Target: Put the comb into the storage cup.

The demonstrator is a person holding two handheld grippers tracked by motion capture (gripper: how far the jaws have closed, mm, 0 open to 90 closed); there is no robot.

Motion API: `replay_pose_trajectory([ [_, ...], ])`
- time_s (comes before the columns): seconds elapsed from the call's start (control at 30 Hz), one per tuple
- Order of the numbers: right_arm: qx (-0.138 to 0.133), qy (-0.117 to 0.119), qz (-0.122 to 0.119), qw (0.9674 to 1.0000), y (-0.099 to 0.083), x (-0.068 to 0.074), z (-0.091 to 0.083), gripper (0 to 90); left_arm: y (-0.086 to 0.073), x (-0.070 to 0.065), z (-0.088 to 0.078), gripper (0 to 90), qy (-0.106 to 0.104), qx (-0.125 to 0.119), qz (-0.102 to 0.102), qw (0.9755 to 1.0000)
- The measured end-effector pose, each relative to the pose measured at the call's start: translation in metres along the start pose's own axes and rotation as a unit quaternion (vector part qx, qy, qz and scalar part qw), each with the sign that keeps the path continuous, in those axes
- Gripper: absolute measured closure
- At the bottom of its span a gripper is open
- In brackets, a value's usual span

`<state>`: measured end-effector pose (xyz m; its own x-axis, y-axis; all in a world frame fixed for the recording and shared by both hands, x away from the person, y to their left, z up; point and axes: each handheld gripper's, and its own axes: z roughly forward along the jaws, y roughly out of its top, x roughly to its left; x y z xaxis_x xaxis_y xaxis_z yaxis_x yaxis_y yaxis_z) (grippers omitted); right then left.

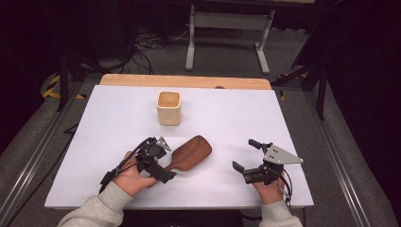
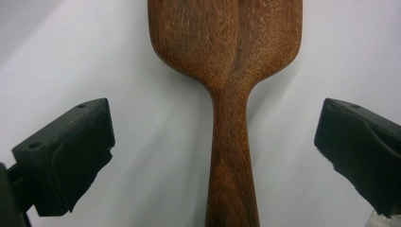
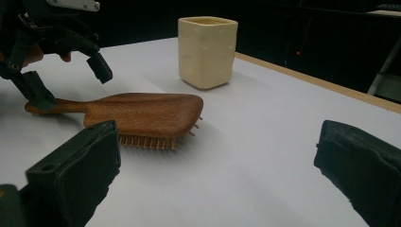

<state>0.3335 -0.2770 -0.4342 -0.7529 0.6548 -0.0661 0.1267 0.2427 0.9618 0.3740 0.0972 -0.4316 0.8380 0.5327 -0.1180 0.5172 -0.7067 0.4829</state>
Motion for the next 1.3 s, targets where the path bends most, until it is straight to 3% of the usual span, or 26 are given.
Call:
replay_pose_trajectory([
  [0.27,0.001,0.000,0.001,1.0000,0.000,0.000,0.000,1.3,0.002,-0.001,0.010,2.2,0.011,0.018,0.001,0.9998],
  [0.5,0.000,0.000,0.001,1.0000,0.000,0.000,0.000,1.3,0.007,-0.005,0.017,12.7,0.023,0.024,-0.003,0.9994],
  [0.77,-0.001,0.001,0.002,1.0000,0.000,-0.001,0.000,1.3,0.008,-0.009,0.021,33.7,0.031,0.035,-0.010,0.9989],
  [0.83,-0.001,0.002,0.001,1.0000,0.000,-0.001,0.000,1.3,0.009,-0.011,0.022,38.5,0.043,0.044,0.002,0.9981],
  [0.9,-0.001,0.002,0.001,1.0000,0.000,-0.001,0.000,1.3,0.009,-0.012,0.022,40.8,0.047,0.043,-0.001,0.9980],
  [1.1,0.000,0.002,0.000,1.0000,0.000,0.000,0.000,1.3,0.010,-0.015,0.020,57.4,0.048,0.046,-0.002,0.9978],
  [1.3,0.000,0.004,-0.001,1.0000,0.000,0.000,0.001,1.3,0.011,-0.019,0.020,67.9,0.048,0.053,-0.003,0.9974],
])
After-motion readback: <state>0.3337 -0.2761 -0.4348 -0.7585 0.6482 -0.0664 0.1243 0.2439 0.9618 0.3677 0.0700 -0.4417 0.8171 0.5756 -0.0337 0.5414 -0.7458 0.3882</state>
